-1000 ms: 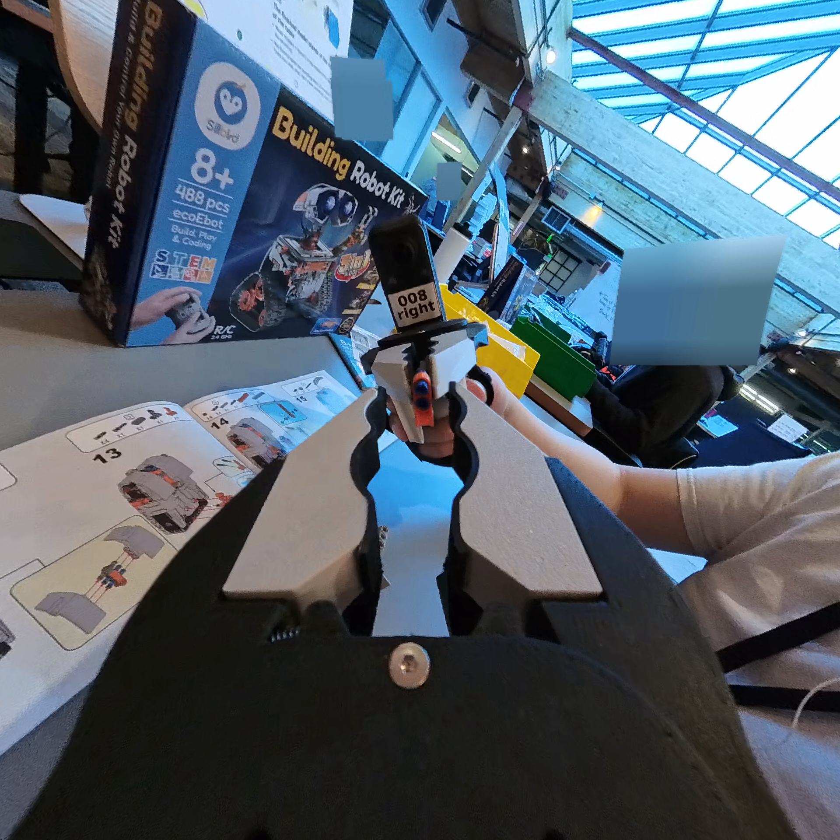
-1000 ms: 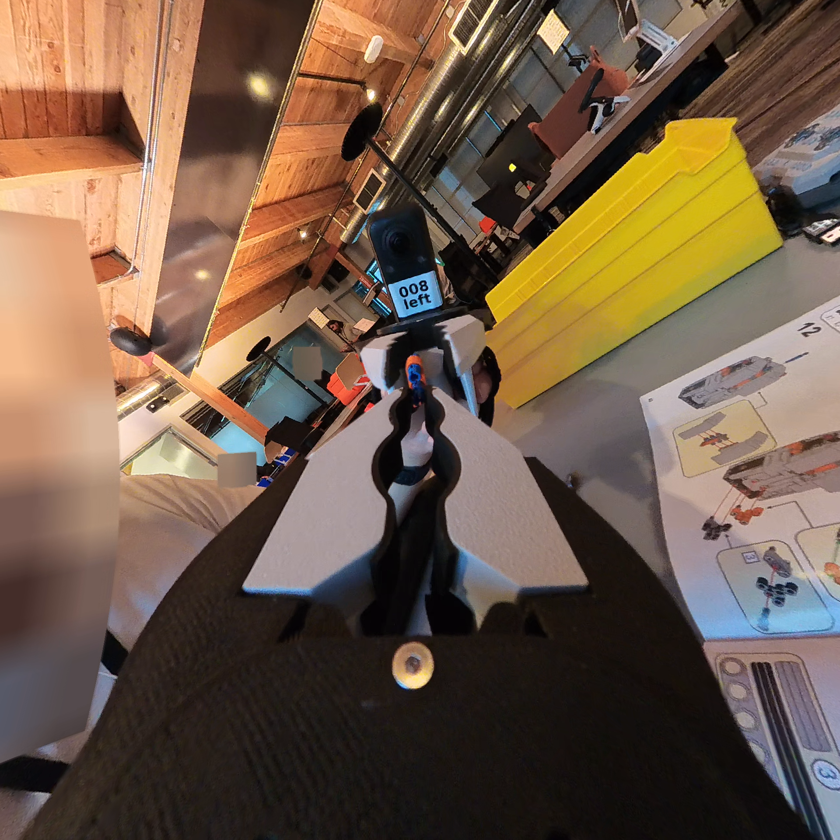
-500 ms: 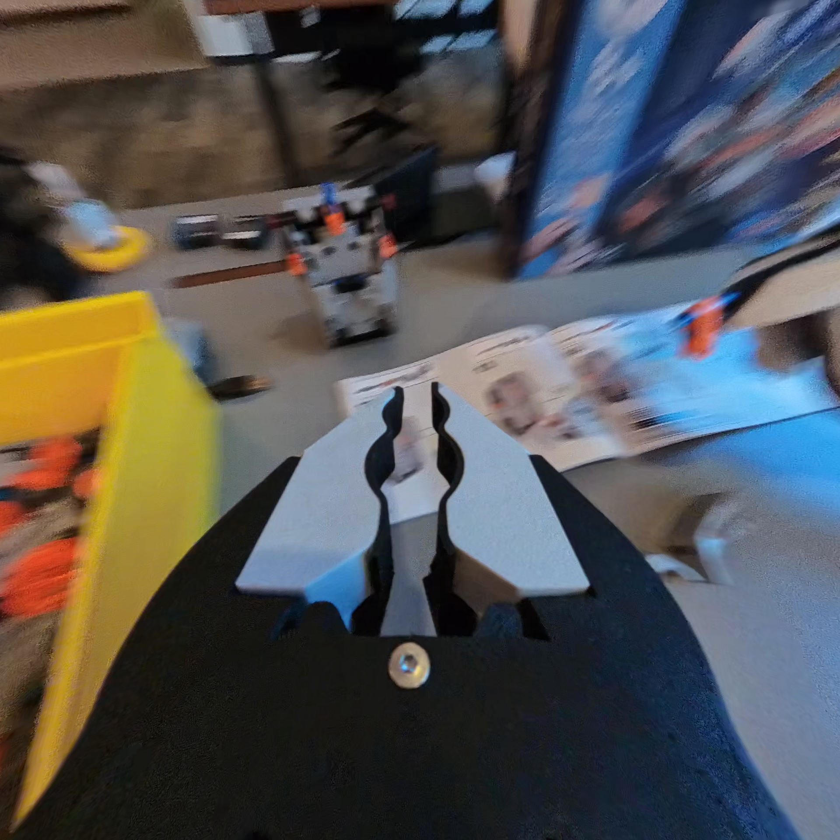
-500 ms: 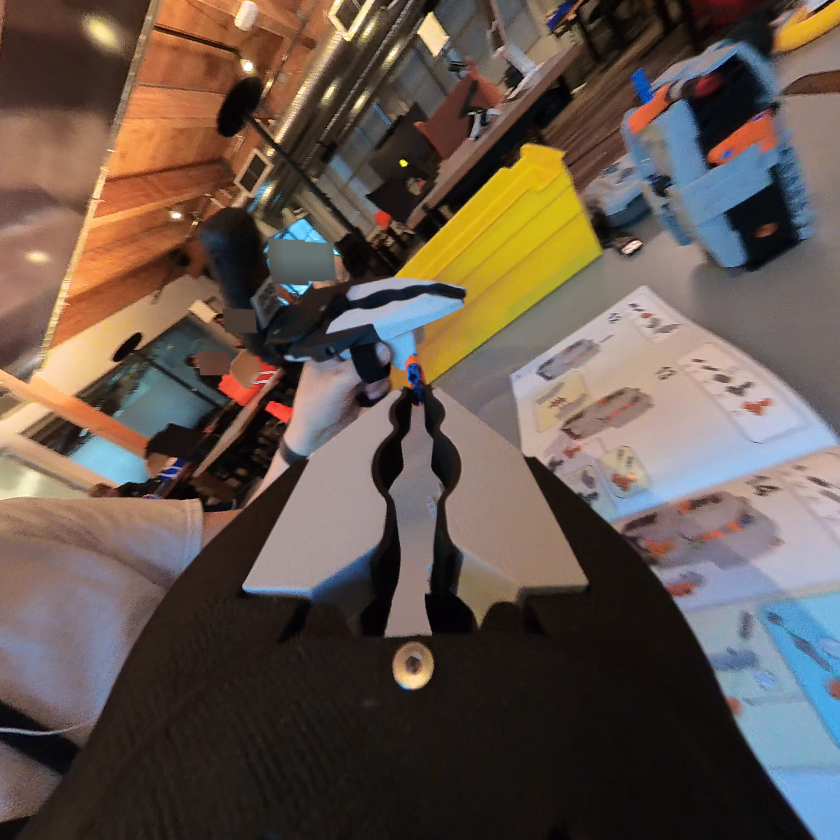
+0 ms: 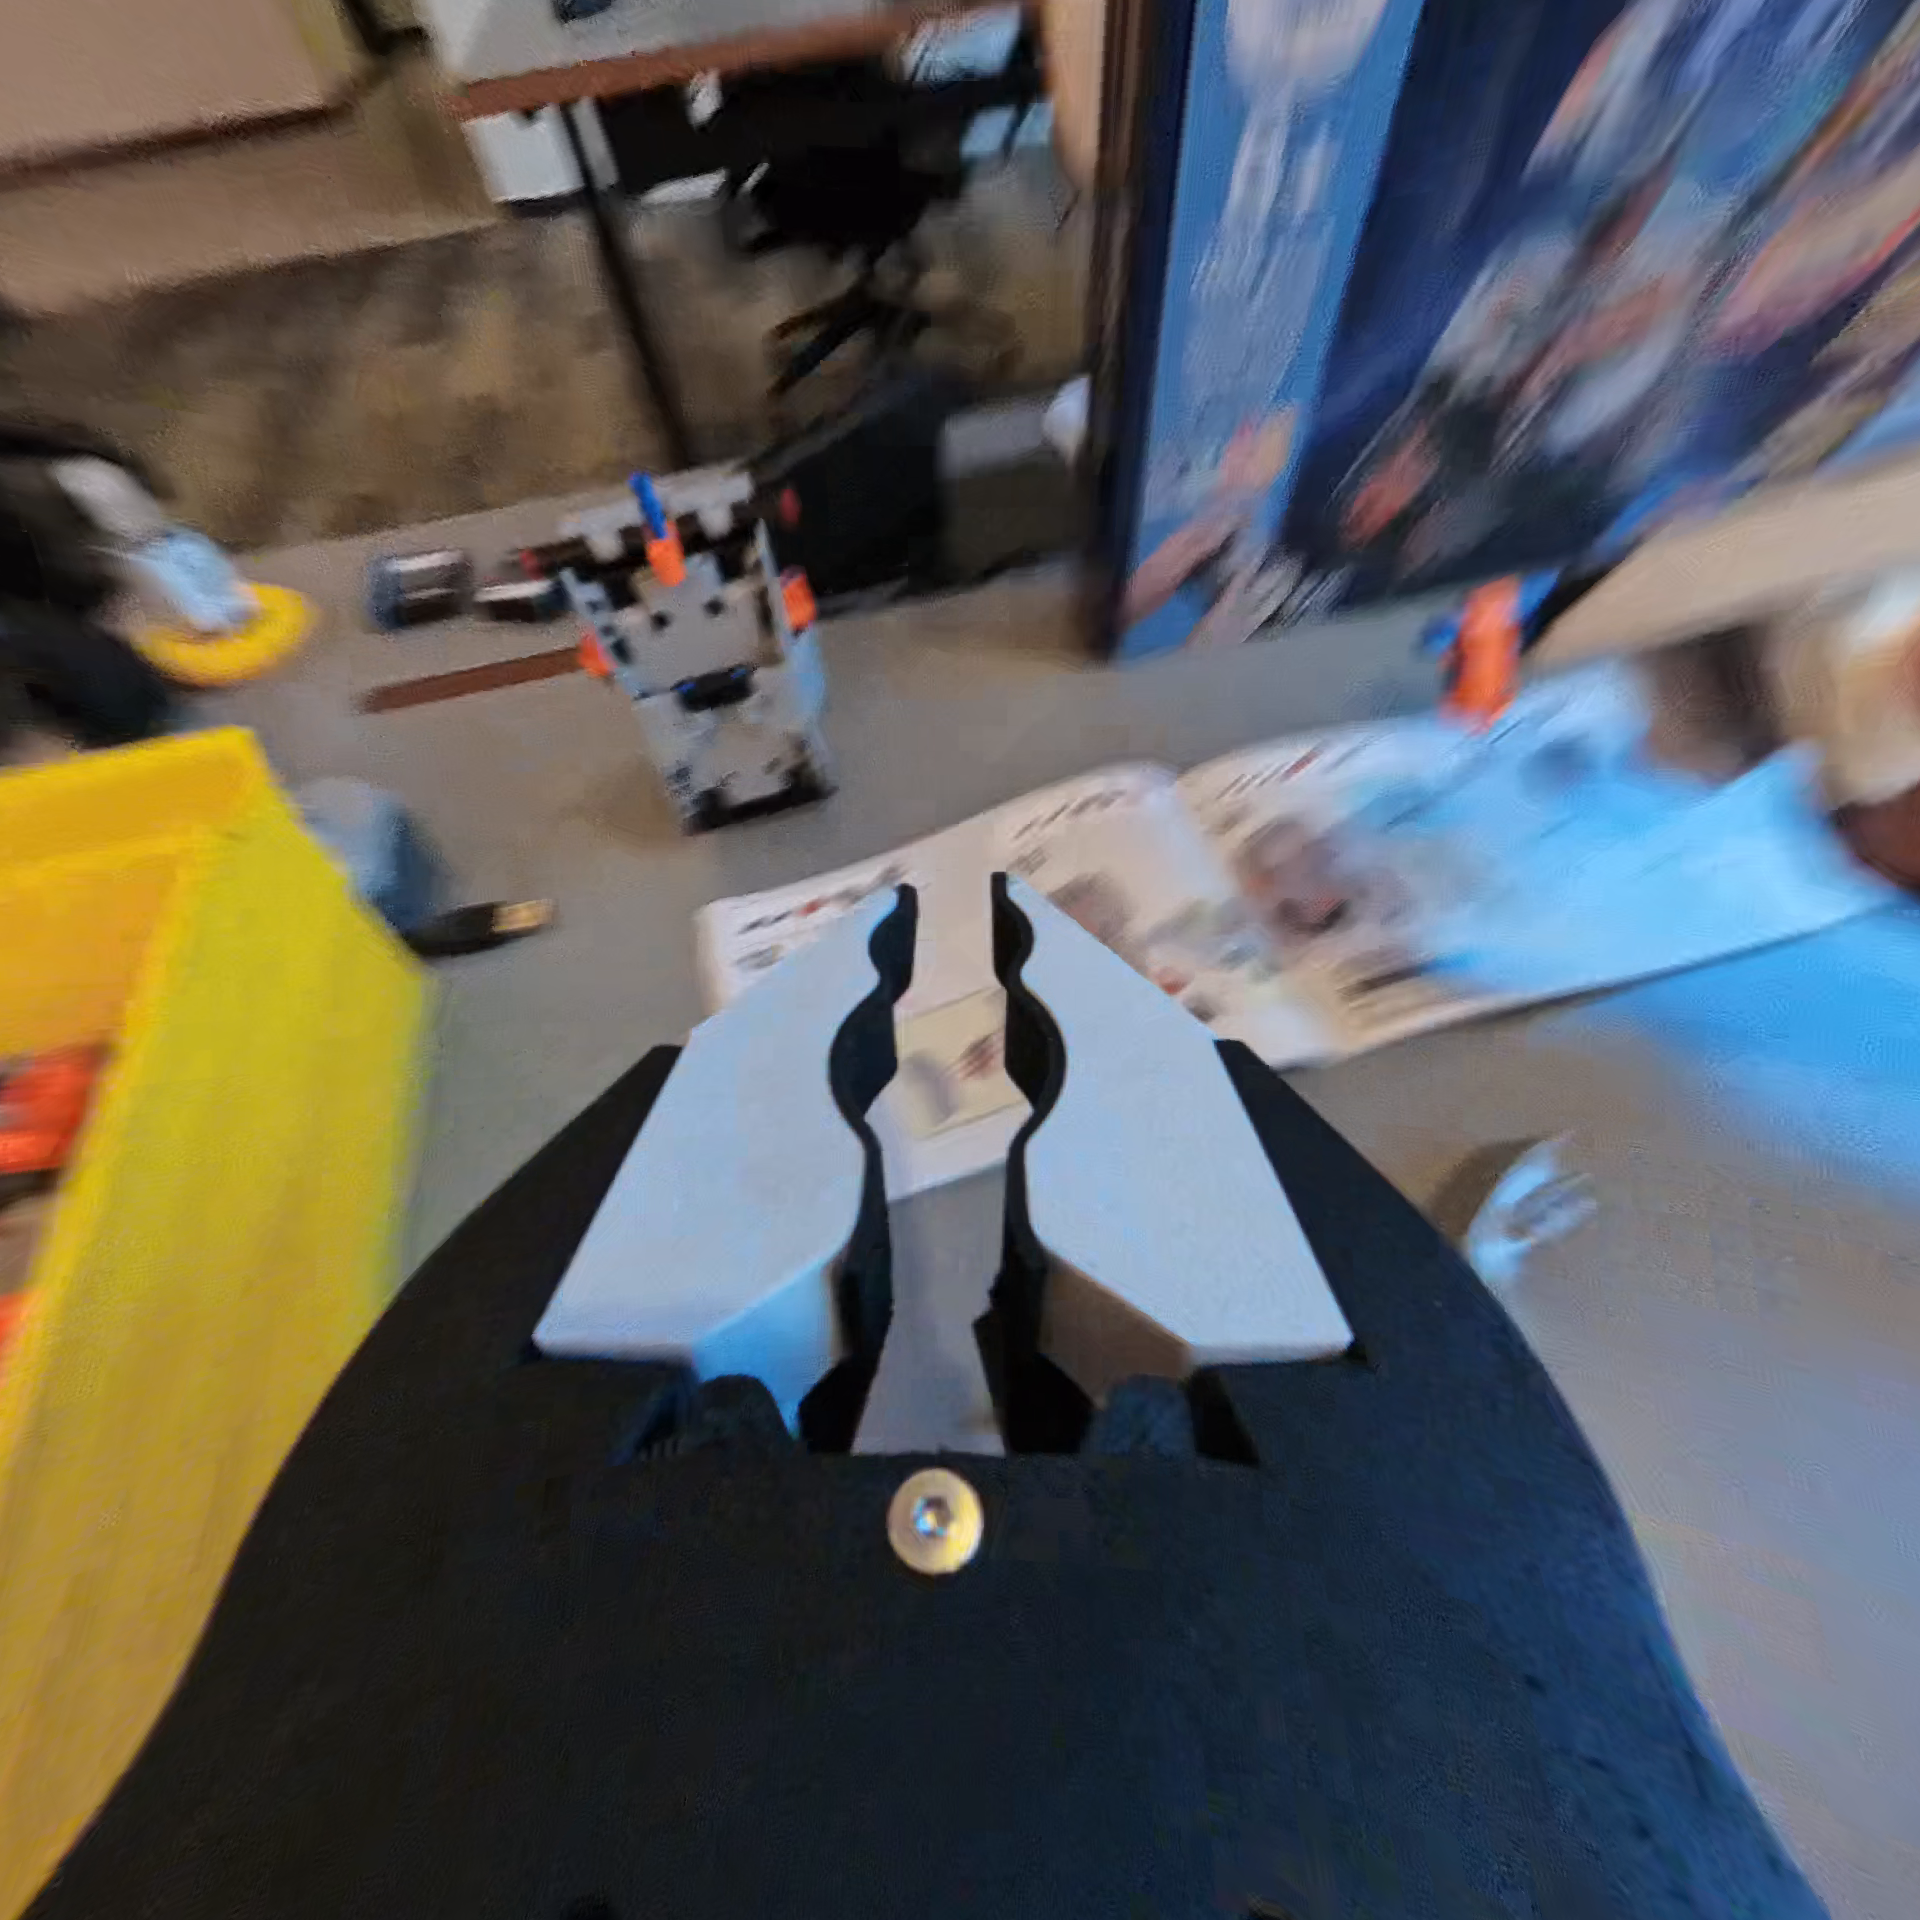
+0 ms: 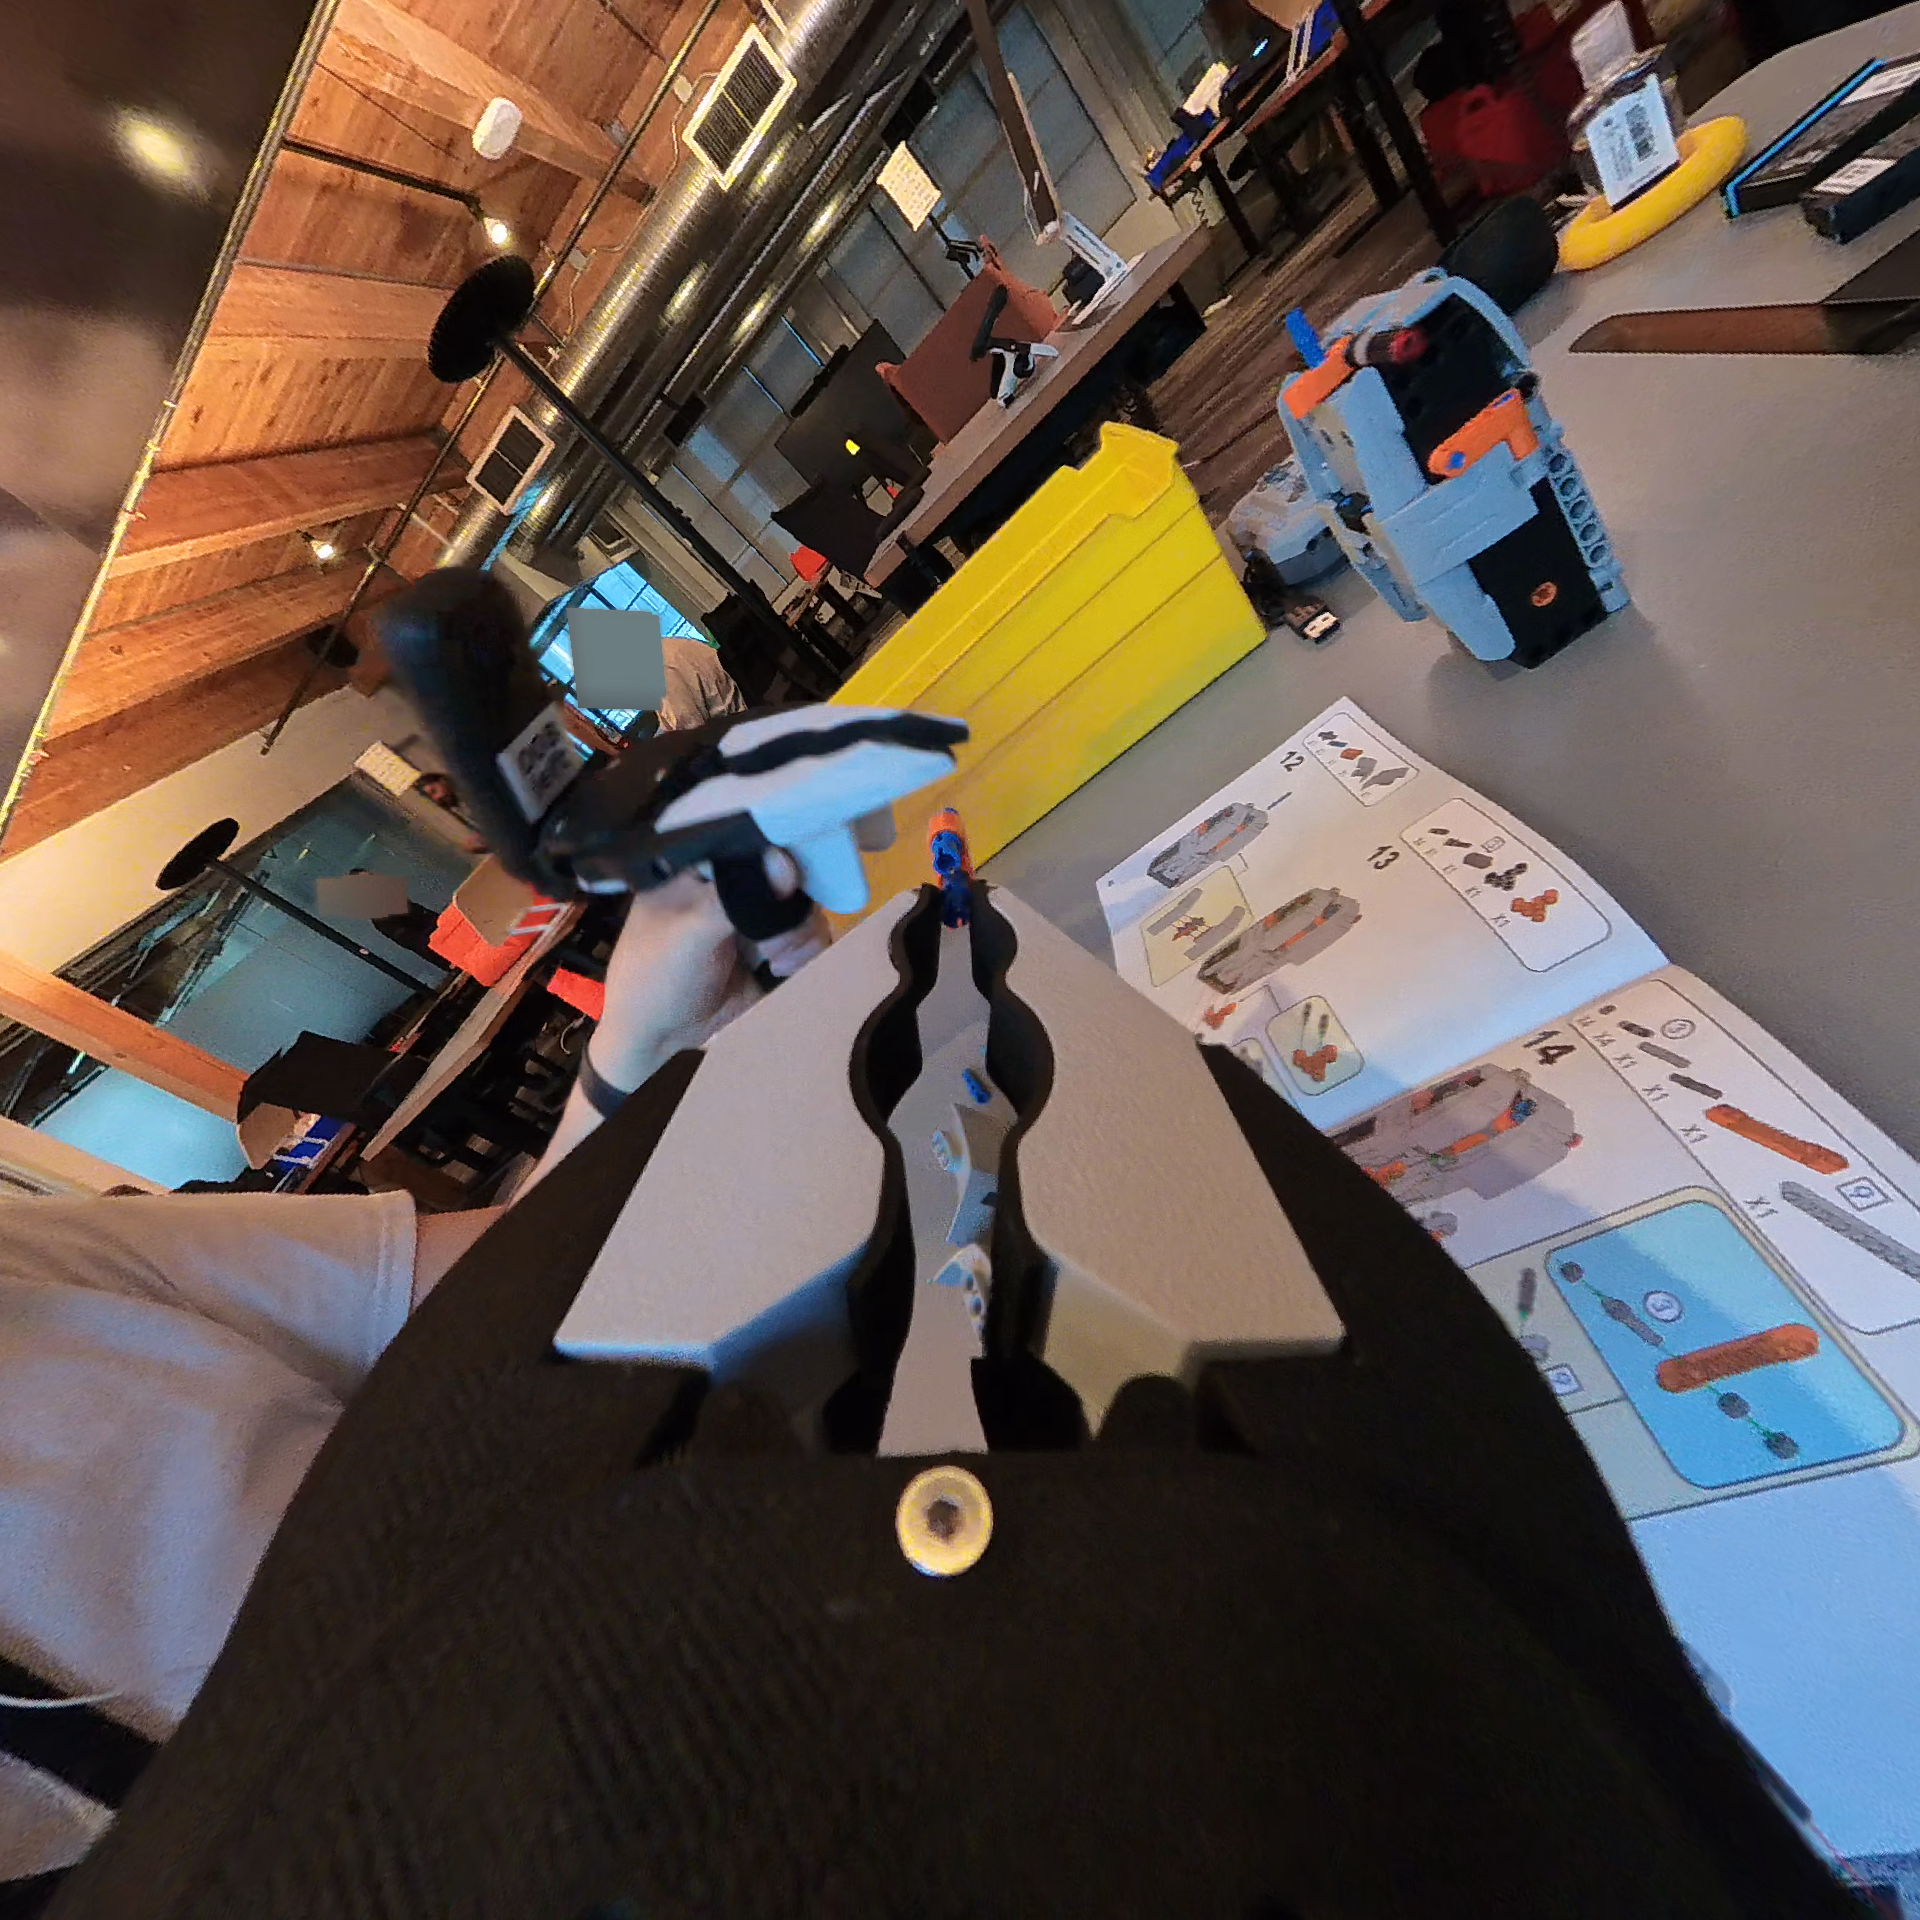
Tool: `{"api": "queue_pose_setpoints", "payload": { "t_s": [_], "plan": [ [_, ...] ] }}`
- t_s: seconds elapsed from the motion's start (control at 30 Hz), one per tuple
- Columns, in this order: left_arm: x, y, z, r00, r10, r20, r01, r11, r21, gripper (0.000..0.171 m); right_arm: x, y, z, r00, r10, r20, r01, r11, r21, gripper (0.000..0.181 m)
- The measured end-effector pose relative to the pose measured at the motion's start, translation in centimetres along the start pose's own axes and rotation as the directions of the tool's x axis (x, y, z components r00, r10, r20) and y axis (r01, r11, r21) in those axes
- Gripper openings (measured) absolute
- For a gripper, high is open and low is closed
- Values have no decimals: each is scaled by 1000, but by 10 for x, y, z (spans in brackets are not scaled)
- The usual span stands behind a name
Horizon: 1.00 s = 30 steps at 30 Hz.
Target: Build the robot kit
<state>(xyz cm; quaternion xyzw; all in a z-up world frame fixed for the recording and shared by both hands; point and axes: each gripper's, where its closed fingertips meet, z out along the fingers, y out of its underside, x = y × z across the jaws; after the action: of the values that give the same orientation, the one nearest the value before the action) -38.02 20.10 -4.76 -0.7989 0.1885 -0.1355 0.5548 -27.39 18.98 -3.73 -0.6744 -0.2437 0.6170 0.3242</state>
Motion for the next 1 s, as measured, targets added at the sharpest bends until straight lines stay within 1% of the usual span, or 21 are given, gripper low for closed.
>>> {"api": "queue_pose_setpoints", "payload": {
  "t_s": [0.03,0.07,0.1,0.13,0.17,0.2,0.23,0.33,0.47,0.6,0.7,0.77,0.87,1.0],
  "plan": [
    [4,-12,-6,988,-115,-107,123,990,73,17,-3,0,-1,1000,-3,4,3,1000,-2,4],
    [7,-21,-12,953,-212,-217,241,963,118,18,-6,0,-1,1000,-4,12,4,1000,-3,4],
    [8,-28,-17,902,-296,-315,350,927,132,19,-10,0,-1,1000,2,27,-2,1000,-2,4],
    [8,-34,-23,845,-356,-399,437,890,130,25,-15,-1,-1,999,14,47,-15,1000,4,4],
    [8,-40,-28,794,-389,-467,496,859,128,27,-19,-3,0,997,31,72,-32,999,14,4],
    [6,-44,-32,761,-405,-507,531,837,129,26,-24,-3,1,993,51,105,-53,998,22,4],
    [3,-45,-33,751,-414,-514,545,828,131,26,-29,-3,3,987,76,143,-79,997,21,4],
    [6,-45,-33,766,-398,-504,524,842,131,26,-37,3,11,959,155,237,-158,987,-7,4],
    [16,-49,-38,795,-363,-487,487,859,155,22,-38,7,17,920,246,307,-256,967,-7,4],
    [-1,-45,-38,857,-361,-367,450,871,195,18,-36,15,25,914,272,302,-274,961,-35,4],
    [-18,-39,-38,866,-407,-292,472,857,207,15,-35,19,30,926,264,271,-260,964,-52,4],
    [-21,-37,-38,852,-434,-292,498,843,203,14,-31,23,33,940,251,232,-243,968,-65,4],
    [-20,-34,-37,840,-450,-303,514,838,180,14,-25,30,37,955,233,184,-220,971,-91,4],
    [-18,-32,-36,848,-442,-293,501,849,168,14,-21,34,40,950,259,175,-246,965,-93,4]
  ]
}}
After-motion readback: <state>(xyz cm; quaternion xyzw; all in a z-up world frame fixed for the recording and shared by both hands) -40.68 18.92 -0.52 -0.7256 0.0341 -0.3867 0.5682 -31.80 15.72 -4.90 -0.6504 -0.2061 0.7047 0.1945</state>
